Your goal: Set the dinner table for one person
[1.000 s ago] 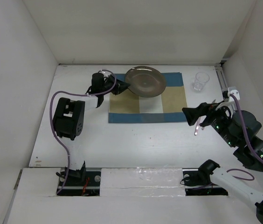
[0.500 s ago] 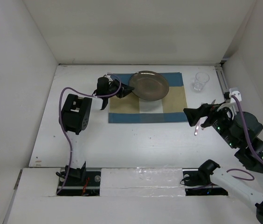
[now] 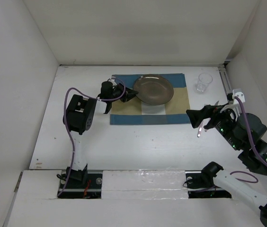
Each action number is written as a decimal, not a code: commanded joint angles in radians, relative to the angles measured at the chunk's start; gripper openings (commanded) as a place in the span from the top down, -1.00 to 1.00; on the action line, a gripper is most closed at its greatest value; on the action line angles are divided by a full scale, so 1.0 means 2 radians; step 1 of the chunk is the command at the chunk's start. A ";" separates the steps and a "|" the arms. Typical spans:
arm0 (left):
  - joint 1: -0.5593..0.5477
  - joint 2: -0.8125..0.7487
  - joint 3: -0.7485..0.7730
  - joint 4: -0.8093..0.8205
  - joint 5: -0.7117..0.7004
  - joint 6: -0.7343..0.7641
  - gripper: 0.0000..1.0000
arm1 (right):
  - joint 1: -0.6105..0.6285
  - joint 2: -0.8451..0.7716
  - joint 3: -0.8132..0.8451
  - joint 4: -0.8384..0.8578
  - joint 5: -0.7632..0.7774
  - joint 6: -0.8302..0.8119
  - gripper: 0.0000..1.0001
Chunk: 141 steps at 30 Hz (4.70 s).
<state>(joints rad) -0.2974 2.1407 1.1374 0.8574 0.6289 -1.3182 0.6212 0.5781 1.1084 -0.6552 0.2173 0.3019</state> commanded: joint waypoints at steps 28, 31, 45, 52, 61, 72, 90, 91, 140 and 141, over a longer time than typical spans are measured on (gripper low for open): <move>-0.002 0.002 -0.011 0.156 0.036 -0.032 0.64 | -0.002 0.007 0.001 0.018 -0.005 -0.012 -1.00; -0.002 -0.004 -0.023 0.151 0.031 -0.032 0.47 | -0.002 0.007 0.001 0.018 -0.005 -0.012 -1.00; -0.002 -0.109 -0.092 0.054 -0.067 0.041 -0.28 | -0.002 0.012 0.006 0.023 -0.014 -0.012 -1.00; 0.003 -0.202 -0.096 -0.079 -0.152 0.091 -1.00 | -0.002 0.022 -0.010 0.044 -0.024 -0.001 -1.00; -0.002 -0.341 -0.022 -0.420 -0.322 0.187 -1.00 | -0.087 0.146 -0.001 0.095 0.040 0.066 -1.00; -0.002 -0.526 0.025 -0.713 -0.421 0.352 -1.00 | -0.355 0.439 0.186 0.112 -0.021 0.078 -1.00; 0.021 -0.639 -0.082 -0.666 -0.403 0.426 -1.00 | -0.411 0.773 0.428 0.043 -0.039 0.059 -0.58; 0.021 -0.639 -0.082 -0.666 -0.407 0.426 -1.00 | -0.411 0.781 0.423 0.043 -0.039 0.059 -0.56; 0.021 -0.622 -0.087 -0.666 -0.389 0.431 -1.00 | -0.257 0.908 0.654 -0.048 0.000 0.006 0.98; 0.021 -0.622 -0.087 -0.666 -0.389 0.431 -1.00 | -0.257 0.908 0.654 -0.048 0.006 0.006 0.96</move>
<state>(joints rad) -0.2600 0.9005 0.9615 -0.4984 -0.1574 -0.4713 0.0956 2.3962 2.3524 -0.7731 0.1856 0.3294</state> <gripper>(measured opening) 0.996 0.099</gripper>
